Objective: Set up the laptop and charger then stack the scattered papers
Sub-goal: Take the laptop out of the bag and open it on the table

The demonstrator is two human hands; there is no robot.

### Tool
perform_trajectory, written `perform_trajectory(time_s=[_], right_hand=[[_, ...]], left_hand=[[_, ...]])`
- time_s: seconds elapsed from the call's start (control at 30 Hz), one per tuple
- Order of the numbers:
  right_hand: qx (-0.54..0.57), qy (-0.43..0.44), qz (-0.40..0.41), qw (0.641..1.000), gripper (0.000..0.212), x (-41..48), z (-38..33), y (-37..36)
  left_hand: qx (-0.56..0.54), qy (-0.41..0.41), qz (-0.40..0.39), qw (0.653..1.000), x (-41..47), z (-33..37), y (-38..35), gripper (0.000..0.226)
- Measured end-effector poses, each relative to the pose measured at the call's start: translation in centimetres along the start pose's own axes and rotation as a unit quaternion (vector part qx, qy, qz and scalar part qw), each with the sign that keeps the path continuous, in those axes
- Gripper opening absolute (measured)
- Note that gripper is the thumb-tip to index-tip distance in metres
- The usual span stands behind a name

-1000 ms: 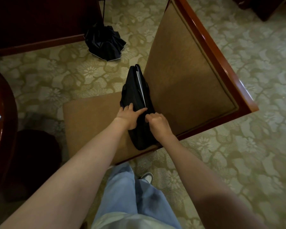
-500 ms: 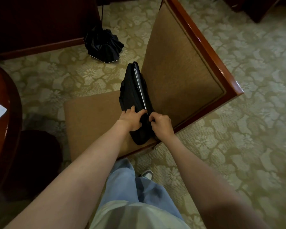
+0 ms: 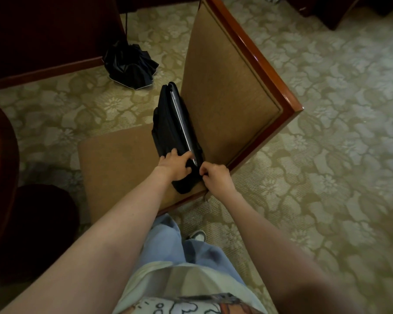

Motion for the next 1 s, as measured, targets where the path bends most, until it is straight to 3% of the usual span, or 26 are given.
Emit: perform_trajectory(time_s=[0.3,0.43,0.63,0.8,1.0], right_hand=[[-0.016,-0.01,-0.049,0.999,0.023,-0.2,0.1,-2.0],[-0.033,0.027,-0.092,0.995,0.024,0.9,-0.9,-2.6],[0.078,0.02,0.002,0.997,0.03,4.5,-2.5,-0.3],[0.131,-0.031,-0.054,0.989,0.044,8.1,-2.4,-0.3],[0.095,-0.069,-0.114,0.986,0.057,11.4,-2.1,-1.0]], left_hand=[[0.011,0.001,0.001,1.0,-0.7,-1.7,0.7,0.037],[0.052,-0.008,0.039,0.998,-0.6,-2.3,1.5,0.036],[0.116,-0.043,0.068,0.99,0.8,-3.0,4.3,0.041],[0.163,-0.037,0.041,0.985,2.4,-3.8,5.2,0.043],[0.204,-0.038,0.058,0.977,4.4,-3.0,5.7,0.045]])
Point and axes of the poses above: each hand's wrist, its own x-axis towards the middle knuckle, its own y-axis out of the back of the hand, z = x × y, the point moved 6 cm from there along x, towards the middle knuckle, and after that the axes turned 1 degree about z, right-handed, at the moved point
